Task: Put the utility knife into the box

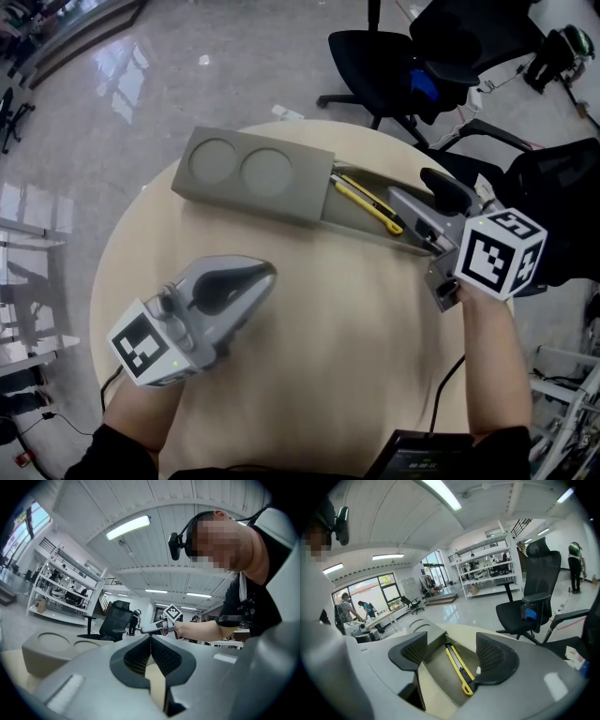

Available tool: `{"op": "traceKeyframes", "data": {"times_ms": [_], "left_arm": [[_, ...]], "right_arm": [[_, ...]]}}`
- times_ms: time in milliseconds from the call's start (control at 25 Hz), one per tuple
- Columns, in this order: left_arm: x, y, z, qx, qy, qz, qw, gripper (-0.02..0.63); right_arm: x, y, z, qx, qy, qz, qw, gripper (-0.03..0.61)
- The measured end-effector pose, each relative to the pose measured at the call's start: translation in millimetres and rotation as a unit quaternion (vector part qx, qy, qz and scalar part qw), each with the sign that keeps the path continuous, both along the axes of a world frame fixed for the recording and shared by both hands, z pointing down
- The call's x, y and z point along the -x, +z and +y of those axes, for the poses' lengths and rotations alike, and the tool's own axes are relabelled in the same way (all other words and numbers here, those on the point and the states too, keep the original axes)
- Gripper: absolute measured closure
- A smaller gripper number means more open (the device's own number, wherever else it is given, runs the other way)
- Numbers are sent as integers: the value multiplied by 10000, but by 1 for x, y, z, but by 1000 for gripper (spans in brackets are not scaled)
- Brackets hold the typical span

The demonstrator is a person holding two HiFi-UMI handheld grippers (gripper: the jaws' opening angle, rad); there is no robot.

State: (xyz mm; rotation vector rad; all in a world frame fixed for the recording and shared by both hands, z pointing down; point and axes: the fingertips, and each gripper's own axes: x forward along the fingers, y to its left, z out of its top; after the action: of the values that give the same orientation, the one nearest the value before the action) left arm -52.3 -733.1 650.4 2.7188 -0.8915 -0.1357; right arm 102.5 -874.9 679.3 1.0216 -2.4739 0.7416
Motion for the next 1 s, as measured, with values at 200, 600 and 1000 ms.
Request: {"op": "traceKeyframes", "data": {"times_ms": [200,600,1000], "left_arm": [[5,-20,10,-29,-85,45,9999,609],[17,-73,51,-64,-313,158,9994,612],[12,-139,132,-36,-93,239,9997,612]], "right_arm": [[-22,-15,32,-221,21,-341,9992,384],[-28,-43,118,-130,-226,-904,9956,564],[-34,-108,189,-394,333,-1146,9921,565]]}}
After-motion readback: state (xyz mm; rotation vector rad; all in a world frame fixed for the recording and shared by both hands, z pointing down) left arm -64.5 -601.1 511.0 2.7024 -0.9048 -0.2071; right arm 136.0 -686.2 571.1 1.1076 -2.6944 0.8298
